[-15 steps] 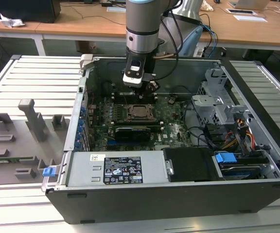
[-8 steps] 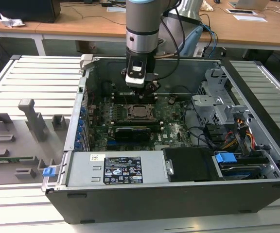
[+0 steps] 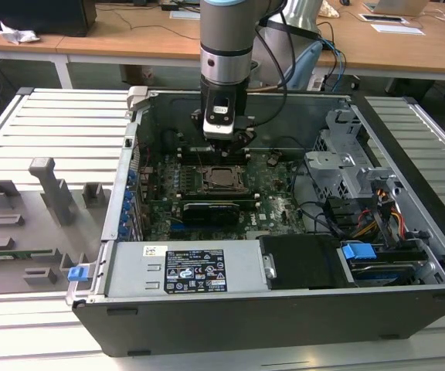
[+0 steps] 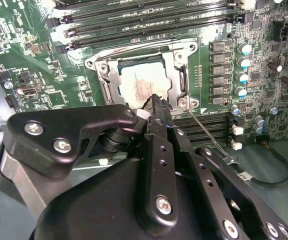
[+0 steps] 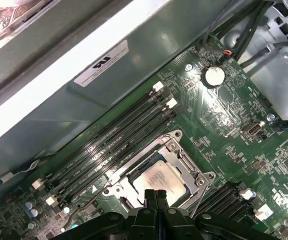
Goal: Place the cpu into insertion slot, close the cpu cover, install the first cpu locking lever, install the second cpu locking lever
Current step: 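Install the first cpu locking lever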
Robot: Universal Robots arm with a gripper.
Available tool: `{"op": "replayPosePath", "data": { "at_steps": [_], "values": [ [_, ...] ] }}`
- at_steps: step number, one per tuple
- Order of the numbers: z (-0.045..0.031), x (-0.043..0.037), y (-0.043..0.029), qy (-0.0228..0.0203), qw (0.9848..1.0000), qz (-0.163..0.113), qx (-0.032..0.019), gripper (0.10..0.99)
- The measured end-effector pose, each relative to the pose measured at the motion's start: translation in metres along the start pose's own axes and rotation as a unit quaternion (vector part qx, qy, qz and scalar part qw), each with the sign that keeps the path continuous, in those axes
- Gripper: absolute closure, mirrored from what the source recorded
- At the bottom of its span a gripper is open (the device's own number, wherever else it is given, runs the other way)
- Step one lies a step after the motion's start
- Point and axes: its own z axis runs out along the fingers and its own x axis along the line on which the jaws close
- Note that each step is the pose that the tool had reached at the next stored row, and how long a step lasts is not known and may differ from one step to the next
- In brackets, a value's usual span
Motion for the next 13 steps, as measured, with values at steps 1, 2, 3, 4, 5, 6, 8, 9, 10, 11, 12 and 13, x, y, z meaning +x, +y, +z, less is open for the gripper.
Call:
{"op": "replayPosePath", "data": {
  "at_steps": [1, 2, 3, 4, 5, 6, 8, 9, 10, 11, 12, 13],
  "values": [
    [0.0000, 0.0000, 0.0000, 0.0001, 1.0000, -0.003, 0.0000, 0.980],
    [0.0000, 0.0000, 0.0000, 0.0001, 1.0000, -0.007, -0.0001, 0.980],
    [0.0000, 0.0000, 0.0000, 0.0002, 0.9999, -0.010, -0.0002, 0.980],
    [0.0000, 0.0000, 0.0000, 0.0003, 0.9999, -0.014, -0.0003, 0.980],
    [0.0000, 0.0000, 0.0000, 0.0003, 0.9999, -0.016, -0.0003, 0.980],
    [0.0000, 0.0000, 0.0000, 0.0003, 0.9998, -0.019, -0.0004, 0.980],
    [0.0000, 0.0000, 0.0000, 0.0005, 0.9997, -0.026, -0.0005, 0.980],
    [0.0000, 0.0000, 0.0000, 0.0005, 0.9996, -0.029, -0.0006, 0.980],
    [0.0000, 0.0000, 0.0000, 0.0006, 0.9994, -0.034, -0.0007, 0.980],
    [0.0000, 0.0000, 0.0000, 0.0007, 0.9992, -0.040, -0.0009, 0.980],
    [0.0000, 0.0000, 0.0000, 0.0008, 0.9990, -0.044, -0.0010, 0.980],
    [0.0000, 0.0000, 0.0000, 0.0009, 0.9988, -0.050, -0.0011, 0.980]
  ]
}}
